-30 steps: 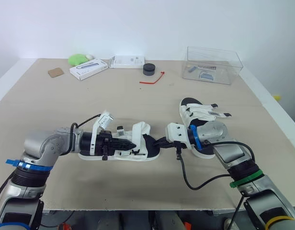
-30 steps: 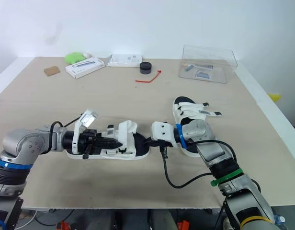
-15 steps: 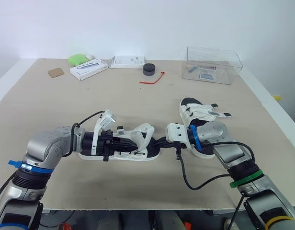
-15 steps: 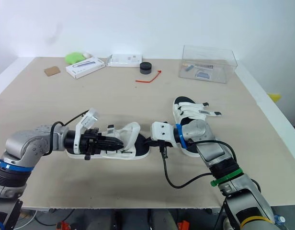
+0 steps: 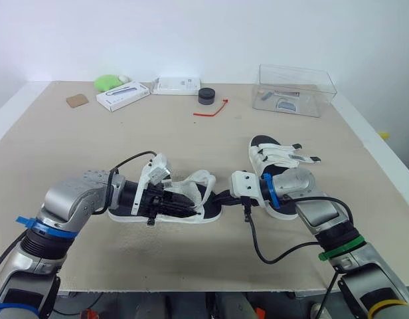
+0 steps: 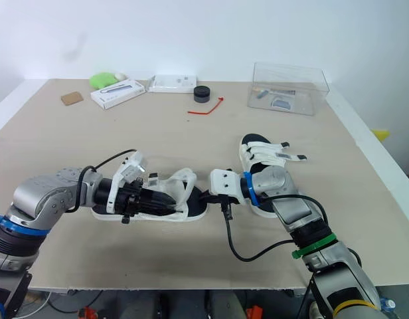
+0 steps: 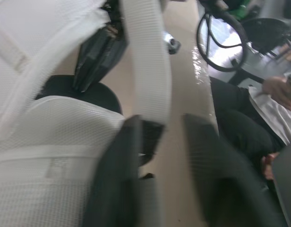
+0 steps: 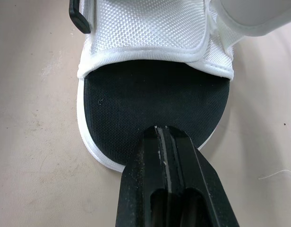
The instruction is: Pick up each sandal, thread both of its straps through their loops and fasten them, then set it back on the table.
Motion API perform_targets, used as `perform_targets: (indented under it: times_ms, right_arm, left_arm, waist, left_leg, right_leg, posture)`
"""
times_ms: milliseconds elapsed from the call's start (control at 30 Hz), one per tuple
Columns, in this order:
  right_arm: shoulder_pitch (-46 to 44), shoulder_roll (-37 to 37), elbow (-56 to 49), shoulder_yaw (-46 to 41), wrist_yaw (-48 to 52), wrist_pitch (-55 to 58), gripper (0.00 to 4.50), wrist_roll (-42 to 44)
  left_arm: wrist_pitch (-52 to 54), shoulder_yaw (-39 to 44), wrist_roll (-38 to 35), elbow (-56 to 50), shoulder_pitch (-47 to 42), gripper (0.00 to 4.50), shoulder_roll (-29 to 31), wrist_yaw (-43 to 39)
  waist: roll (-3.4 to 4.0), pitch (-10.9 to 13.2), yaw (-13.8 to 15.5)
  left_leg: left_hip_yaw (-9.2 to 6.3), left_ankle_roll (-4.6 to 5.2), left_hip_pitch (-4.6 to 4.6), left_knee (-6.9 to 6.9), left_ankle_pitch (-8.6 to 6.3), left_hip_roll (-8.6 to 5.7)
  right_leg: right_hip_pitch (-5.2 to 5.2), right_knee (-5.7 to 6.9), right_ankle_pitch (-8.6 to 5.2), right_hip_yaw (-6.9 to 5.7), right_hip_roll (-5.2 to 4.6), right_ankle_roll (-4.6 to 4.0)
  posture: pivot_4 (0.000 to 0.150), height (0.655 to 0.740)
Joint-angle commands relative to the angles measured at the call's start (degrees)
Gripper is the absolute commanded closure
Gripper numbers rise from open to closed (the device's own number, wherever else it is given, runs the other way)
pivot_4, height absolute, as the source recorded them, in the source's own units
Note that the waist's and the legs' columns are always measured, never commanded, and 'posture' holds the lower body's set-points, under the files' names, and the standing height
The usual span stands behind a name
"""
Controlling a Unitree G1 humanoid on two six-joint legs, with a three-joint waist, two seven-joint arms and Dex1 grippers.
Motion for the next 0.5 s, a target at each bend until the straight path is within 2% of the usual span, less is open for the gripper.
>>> perform_targets:
  times_ms: [33, 67, 233, 500]
  right_arm:
    - [0.84, -1.25, 1.91, 0.78, 0.07, 0.77, 4.5, -2.4]
    - [0.78, -1.23, 2.02, 0.81, 0.08, 0.72, 4.5, -2.43]
    - [0.44, -1.09, 2.54, 0.9, 0.17, 0.45, 4.5, -2.55]
    - [-0.04, -0.82, 3.48, 1.14, 0.05, -0.21, 4.5, -2.88]
  left_arm:
    - [-4.89, 1.32, 3.28, 1.01, 0.07, 0.91, 2.23, -1.31]
    - [-5.88, 1.55, 3.69, 1.34, -0.19, 0.72, 2.34, -1.41]
    - [-8.92, -1.21, 7.45, -1.08, -1.31, 0.72, 2.01, -0.87]
    - [-5.73, -6.65, 11.12, -4.12, -3.98, 0.72, -0.46, 1.98]
  waist:
    - [0.0, 0.0, 0.01]
    - [0.0, 0.0, 0.01]
    - [0.0, 0.0, 0.01]
    - [0.0, 0.0, 0.0]
  left_leg:
    - [0.0, 0.0, 0.0, 0.0, 0.0, 0.0]
    - [0.0, 0.0, 0.0, 0.0, 0.0, 0.0]
    - [0.03, 0.0, 0.0, 0.01, 0.0, -0.01]
    - [0.06, 0.0, 0.0, 0.01, 0.0, -0.01]
  right_leg:
    - [0.0, 0.0, 0.0, 0.0, 0.0, 0.0]
    - [0.0, 0.0, 0.0, 0.0, -0.01, 0.0]
    - [0.0, 0.0, 0.0, -0.01, -0.01, 0.0]
    - [0.0, 0.0, 0.04, 0.01, 0.01, 0.06]
  posture:
    - [0.15, 0.74]
    - [0.15, 0.74]
    - [0.15, 0.74]
    - [0.15, 0.74]
